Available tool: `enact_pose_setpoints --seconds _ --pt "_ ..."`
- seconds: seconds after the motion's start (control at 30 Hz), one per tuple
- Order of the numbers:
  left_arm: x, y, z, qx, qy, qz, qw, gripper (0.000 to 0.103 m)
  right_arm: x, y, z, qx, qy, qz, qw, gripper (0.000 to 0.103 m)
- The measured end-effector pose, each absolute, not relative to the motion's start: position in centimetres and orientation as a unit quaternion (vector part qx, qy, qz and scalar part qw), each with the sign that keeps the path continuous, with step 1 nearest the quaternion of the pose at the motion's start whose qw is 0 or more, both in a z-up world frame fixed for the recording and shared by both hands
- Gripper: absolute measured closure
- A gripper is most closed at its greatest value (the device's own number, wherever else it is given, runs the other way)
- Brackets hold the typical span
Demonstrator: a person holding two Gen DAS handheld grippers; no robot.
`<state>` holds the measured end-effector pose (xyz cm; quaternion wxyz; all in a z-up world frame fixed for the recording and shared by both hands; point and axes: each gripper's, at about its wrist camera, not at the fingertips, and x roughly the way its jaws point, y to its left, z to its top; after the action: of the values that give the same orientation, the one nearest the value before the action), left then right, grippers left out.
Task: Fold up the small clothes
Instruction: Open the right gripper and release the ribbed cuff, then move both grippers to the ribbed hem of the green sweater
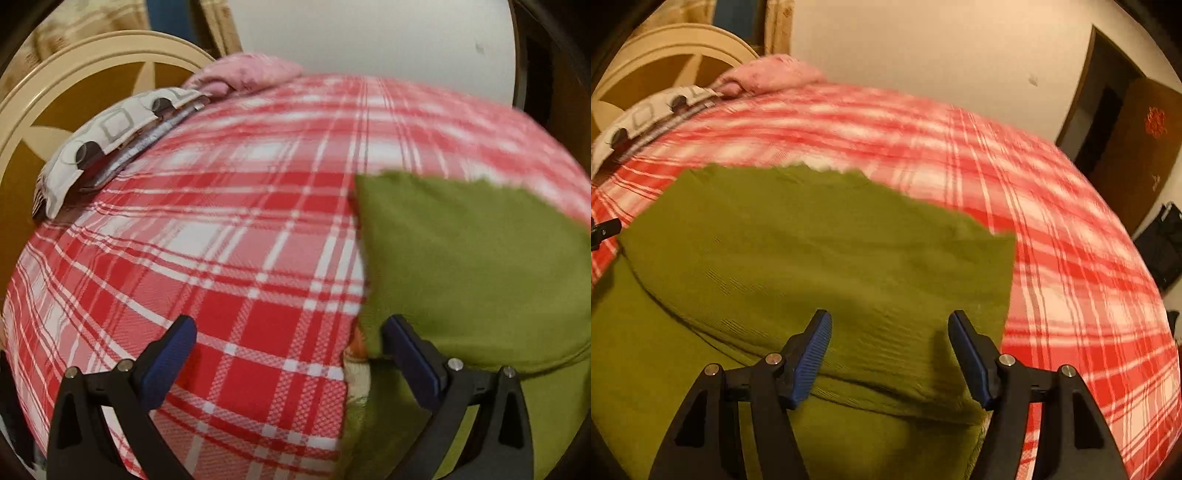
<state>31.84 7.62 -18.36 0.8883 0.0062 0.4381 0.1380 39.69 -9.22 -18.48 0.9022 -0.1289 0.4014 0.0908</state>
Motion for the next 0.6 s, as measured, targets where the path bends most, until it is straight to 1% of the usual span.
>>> enact_pose_setpoints --seconds 0.17,0.27,0.6 --pt "30.7 8.9 -18.0 -0.015 0.437 0.126 0.890 0.000 39.7 -12.3 -18.4 -0.073 0.413 0.092 0.903 0.036" --pt "29.5 8.5 -17.5 -0.017 0.436 0.126 0.891 0.000 38.3 -13.5 -17.3 -0.069 0.402 0.086 0.909 0.036" --pt "20.8 6.7 -14.9 -0.027 0.415 0.064 0.907 0.000 28.0 -17.2 -14.1 -0.032 0.372 0.093 0.923 0.036"
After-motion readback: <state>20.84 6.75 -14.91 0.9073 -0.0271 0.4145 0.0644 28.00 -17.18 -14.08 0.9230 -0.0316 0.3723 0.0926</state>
